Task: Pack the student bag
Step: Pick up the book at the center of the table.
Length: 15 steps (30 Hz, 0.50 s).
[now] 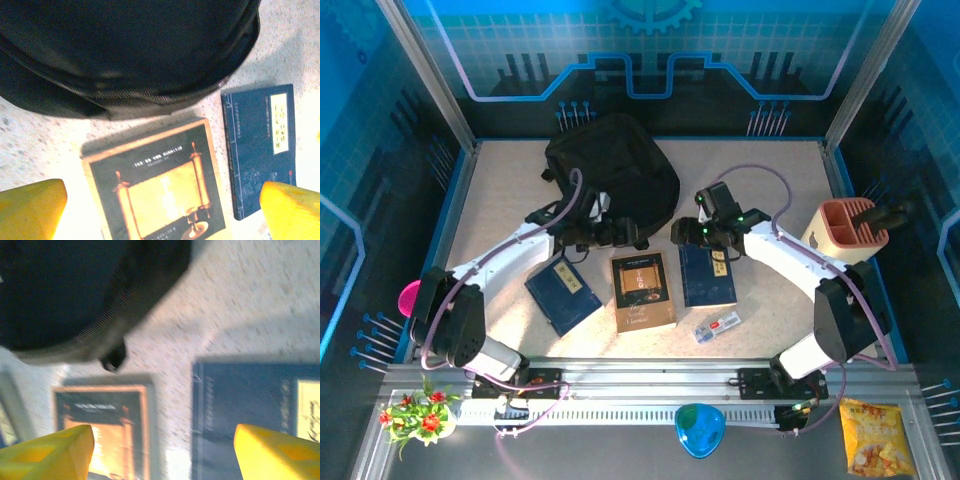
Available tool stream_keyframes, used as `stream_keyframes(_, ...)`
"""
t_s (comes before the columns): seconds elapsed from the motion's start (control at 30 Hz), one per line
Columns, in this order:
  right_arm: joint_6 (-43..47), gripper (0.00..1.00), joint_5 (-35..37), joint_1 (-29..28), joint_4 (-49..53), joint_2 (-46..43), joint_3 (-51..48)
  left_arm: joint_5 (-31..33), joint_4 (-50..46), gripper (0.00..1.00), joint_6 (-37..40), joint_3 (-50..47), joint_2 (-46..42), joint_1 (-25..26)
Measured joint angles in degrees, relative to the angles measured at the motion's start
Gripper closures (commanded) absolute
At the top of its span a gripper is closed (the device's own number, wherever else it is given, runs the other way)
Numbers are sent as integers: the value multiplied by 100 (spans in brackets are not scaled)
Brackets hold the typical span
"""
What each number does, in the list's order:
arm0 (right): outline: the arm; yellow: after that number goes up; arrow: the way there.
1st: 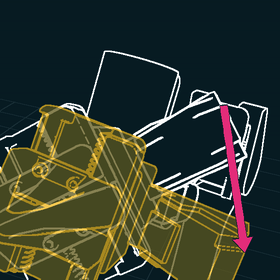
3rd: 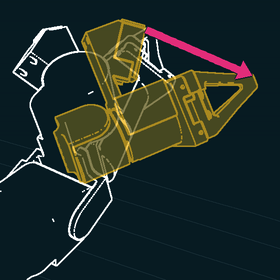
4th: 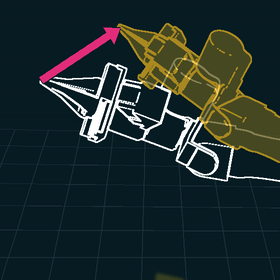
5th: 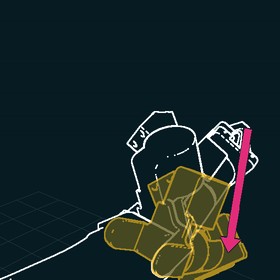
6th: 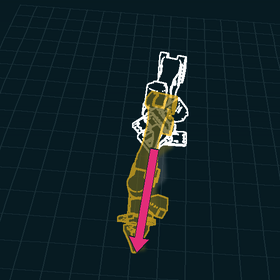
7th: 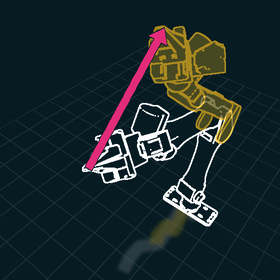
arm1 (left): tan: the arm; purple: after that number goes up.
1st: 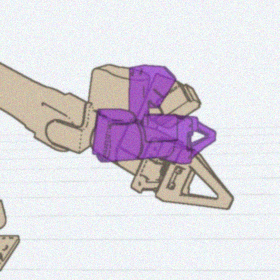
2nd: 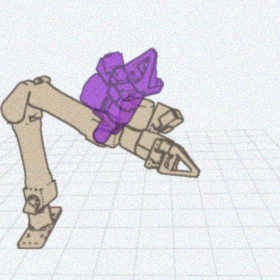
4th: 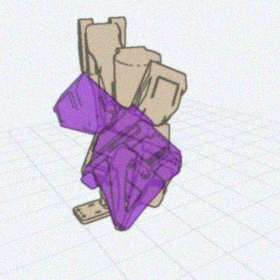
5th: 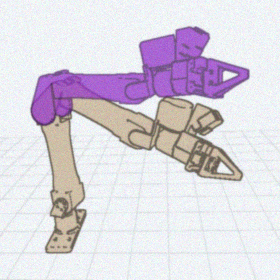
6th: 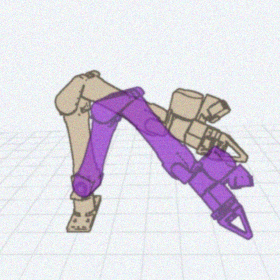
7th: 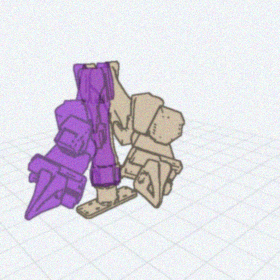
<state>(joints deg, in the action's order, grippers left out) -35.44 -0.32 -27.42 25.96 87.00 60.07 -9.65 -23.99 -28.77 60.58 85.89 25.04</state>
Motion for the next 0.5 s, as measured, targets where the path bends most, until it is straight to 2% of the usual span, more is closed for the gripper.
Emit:
stream_keyframes(0.17,330,28,-160,-133,140,11,-258,149,46,1,-461,-221,-9,328)
stream_keyframes(0.4,439,38,-514,-866,-216,282,-382,249,52,1,-1054,-1067,-297,468)
stream_keyframes(0.5,378,44,-643,-1036,-356,514,-452,236,57,5,-1263,-1349,-448,527)
